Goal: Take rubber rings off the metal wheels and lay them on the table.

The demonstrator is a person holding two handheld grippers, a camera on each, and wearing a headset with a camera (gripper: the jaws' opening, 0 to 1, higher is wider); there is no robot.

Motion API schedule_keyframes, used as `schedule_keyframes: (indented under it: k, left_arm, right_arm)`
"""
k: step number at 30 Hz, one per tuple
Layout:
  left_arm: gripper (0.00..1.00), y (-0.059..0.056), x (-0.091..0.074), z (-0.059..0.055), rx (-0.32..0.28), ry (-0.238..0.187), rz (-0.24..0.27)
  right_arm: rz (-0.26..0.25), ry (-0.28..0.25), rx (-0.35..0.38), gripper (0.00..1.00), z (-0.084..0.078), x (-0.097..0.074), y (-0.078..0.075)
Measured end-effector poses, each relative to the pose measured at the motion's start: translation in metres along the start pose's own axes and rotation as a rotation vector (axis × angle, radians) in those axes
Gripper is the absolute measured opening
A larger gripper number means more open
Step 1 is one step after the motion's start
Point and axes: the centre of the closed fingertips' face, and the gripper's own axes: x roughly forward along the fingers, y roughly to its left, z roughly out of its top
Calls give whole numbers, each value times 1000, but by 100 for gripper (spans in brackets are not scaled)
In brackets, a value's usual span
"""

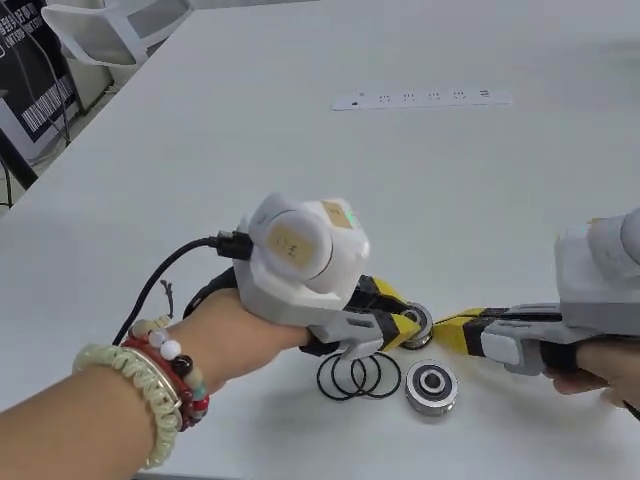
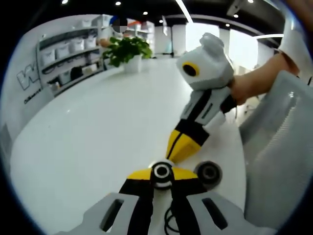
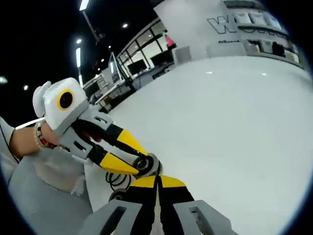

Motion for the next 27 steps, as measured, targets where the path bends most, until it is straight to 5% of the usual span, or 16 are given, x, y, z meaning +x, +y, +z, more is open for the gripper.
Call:
schedule_keyframes:
  k: [1,3,4,5,27]
  left_arm:
    - [14,1,0,0,0,0,1]
    - [14,1,0,0,-1,1,3]
    - [14,1,0,0,-2,2,8]
    - [14,2,1,0,-3,1,9]
    - [14,0,2,-1,14,11,20]
  right_arm:
    - [7,-3,39,0,1,-1,0]
    - [54,-96,103,0,17,-4,4]
    - [83,-79,206,0,16,-5,9]
    - [46,-63,187,0,10,-4,2]
    - [127,-102,232,0,14,-5,23]
